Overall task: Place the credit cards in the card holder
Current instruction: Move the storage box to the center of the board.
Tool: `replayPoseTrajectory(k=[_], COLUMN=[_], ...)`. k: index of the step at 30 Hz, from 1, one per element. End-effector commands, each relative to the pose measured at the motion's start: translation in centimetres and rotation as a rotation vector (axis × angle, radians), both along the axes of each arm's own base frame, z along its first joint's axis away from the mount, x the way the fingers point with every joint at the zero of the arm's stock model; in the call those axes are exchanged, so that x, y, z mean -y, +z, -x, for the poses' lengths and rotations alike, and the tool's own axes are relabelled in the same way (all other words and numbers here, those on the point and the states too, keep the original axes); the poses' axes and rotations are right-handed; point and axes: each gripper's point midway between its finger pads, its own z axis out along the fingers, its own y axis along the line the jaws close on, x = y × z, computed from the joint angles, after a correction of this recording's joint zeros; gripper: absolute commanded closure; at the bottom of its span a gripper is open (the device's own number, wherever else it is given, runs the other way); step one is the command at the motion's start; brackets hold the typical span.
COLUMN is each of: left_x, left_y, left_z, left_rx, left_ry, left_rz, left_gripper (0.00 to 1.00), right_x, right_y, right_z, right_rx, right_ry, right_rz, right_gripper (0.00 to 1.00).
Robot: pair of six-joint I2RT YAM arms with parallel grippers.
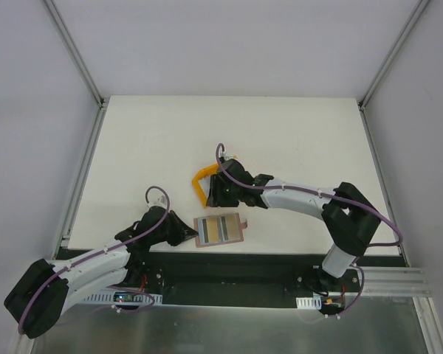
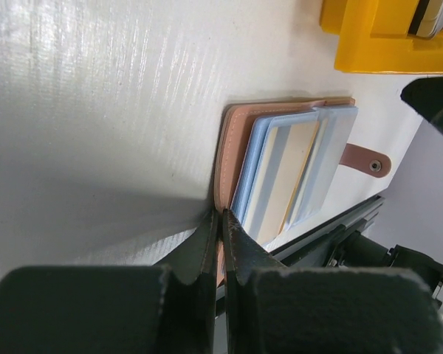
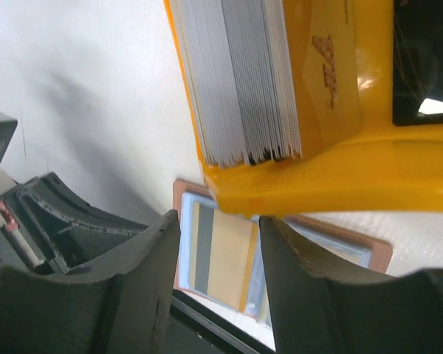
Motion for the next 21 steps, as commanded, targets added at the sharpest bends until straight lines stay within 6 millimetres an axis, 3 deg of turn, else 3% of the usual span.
replayPoseTrajectory(k=[1,9,21], left_x=[-0.8,-0.4,-0.6], left_y=[-0.8,-0.7,-0.8], left_z=[0.5,0.7,0.6], left_rx=[-0.023,-0.058,-0.056], left_ry=[-0.022,-0.070,-0.052], left_rz=[-0.068,-0.092,-0.095], left_gripper=[1.00,1.00,1.00], right_x=[-1.0,-2.1,-1.8], right_y=[1.1,1.6,4.4], right_z=[-2.4,-5.4,-1.9], right_rx=[0.006,0.034,0.030], right_ry=[-0.066,-0.119,0.036], right_rz=[-0.042,-0.075,-0.156], right_gripper=[0.50,0.50,0.48])
